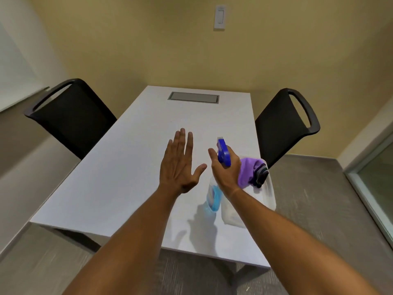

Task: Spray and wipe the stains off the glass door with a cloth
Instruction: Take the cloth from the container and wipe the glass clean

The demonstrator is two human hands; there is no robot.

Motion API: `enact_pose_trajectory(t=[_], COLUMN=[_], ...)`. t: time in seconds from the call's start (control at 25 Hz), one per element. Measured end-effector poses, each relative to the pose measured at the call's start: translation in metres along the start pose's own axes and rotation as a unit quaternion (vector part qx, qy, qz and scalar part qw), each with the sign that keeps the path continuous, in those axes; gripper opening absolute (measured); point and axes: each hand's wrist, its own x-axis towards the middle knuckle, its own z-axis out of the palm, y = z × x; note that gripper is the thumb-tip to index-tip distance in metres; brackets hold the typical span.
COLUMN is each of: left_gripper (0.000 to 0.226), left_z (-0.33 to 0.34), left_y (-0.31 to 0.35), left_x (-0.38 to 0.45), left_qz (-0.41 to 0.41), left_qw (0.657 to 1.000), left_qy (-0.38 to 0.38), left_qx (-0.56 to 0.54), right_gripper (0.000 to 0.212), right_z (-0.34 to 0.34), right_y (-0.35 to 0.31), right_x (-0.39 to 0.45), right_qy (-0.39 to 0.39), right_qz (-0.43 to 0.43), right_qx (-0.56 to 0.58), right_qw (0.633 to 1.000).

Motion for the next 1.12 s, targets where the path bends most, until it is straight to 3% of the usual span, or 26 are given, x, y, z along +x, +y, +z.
enact_pose_trajectory(t=[0.12,0.28,0.64,0.84,1.12], left_gripper=[0.094,0.094,0.092,0.096,0.102], left_z=[0.010,0.018,0.021,0.017,0.000], left_y=[-0.007,-0.016,-0.029,-0.033,-0.026], left_x=[-0.005,-0.010,-0.022,-0.026,-0.030], left_qz=[0.004,0.013,0.036,0.041,0.065], left_qw=[1.000,1.000,0.999,0.999,0.998], left_qy=[-0.008,-0.010,-0.017,-0.021,-0.014], left_qx=[0.003,0.004,-0.015,-0.014,-0.014], right_gripper=[0.026,0.018,0.054,0.072,0.090], right_z=[0.013,0.027,0.037,0.026,-0.005], right_y=[0.019,0.041,0.059,0.052,0.043], right_x=[-0.006,-0.014,-0.025,-0.029,-0.050], right_qy=[0.018,0.022,-0.004,-0.016,-0.068], right_qz=[0.002,0.005,0.015,0.022,-0.057], right_qx=[0.005,0.007,-0.021,-0.074,-0.237], right_qw=[1.000,1.000,1.000,0.997,0.967])
